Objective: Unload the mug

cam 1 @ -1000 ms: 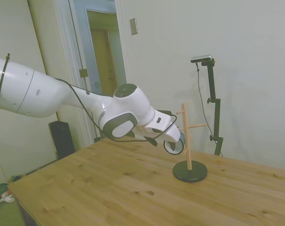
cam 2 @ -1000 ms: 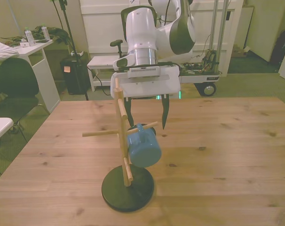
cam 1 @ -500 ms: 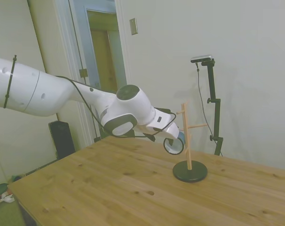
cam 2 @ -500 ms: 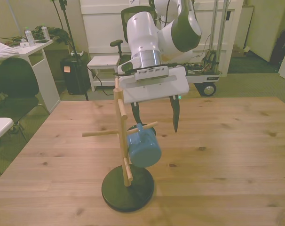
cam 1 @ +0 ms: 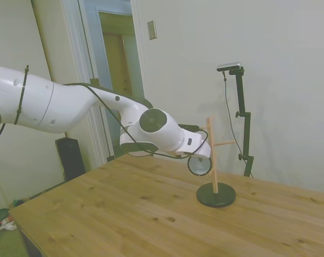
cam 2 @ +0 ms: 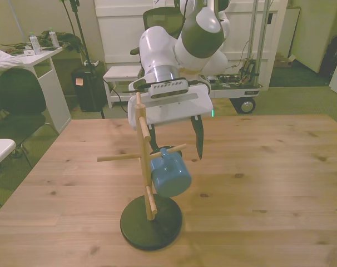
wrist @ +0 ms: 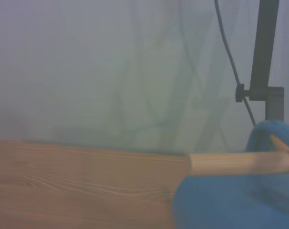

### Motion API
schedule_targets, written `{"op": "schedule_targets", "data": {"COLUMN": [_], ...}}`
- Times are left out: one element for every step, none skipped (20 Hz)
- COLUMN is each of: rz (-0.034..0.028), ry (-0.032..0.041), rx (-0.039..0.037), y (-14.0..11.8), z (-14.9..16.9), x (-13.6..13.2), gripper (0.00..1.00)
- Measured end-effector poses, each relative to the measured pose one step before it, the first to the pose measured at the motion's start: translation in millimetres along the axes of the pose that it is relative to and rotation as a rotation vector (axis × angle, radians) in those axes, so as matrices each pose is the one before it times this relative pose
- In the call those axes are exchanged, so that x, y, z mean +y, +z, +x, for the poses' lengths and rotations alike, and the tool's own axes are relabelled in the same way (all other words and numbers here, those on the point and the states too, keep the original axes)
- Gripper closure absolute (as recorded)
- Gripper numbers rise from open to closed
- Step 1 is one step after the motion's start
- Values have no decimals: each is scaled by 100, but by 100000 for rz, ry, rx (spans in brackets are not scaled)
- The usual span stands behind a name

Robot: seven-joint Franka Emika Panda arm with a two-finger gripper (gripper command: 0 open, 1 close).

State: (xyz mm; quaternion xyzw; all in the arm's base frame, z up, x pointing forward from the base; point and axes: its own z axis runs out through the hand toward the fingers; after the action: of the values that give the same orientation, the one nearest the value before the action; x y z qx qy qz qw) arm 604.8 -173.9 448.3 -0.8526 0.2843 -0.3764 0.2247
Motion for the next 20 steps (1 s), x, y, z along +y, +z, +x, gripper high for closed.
{"op": "schedule_targets", "data": {"rz": [341, 275, 304, 610, 611, 531, 142, 83, 140, 80, 18, 4, 6, 3, -2, -2, -16, -24, 9, 4], "ry": [193, 277, 460, 286, 345, 250, 27, -37, -27, -22, -6, 1, 6, 0, 2, 2, 13, 23, 7, 2], "rx": [391, 629, 1189, 825, 261, 227, 51, 15, -75, 24, 31, -9, -17, -3, -2, -3, 12, 23, -19, -6], "y": [96, 149, 219, 312, 381, 333, 254, 154, 61, -3, -9, 1, 2, 0, 0, 1, -6, -13, -1, 0], "z": [-9, 83, 131, 104, 94, 92, 109, 86, 40, 37, 16, 0, 0, 0, -1, -1, 8, 17, 2, 1], "x": [64, 61, 25, -39, -45, -69, -26, -7, -26, -26, -9, 1, 5, -1, 1, 2, 14, 24, 6, 1], "gripper": [0, 0, 100, 100, 100, 100, 100, 100, 100, 100, 100, 100, 100, 100, 100, 100, 100, 100, 100, 100]}}
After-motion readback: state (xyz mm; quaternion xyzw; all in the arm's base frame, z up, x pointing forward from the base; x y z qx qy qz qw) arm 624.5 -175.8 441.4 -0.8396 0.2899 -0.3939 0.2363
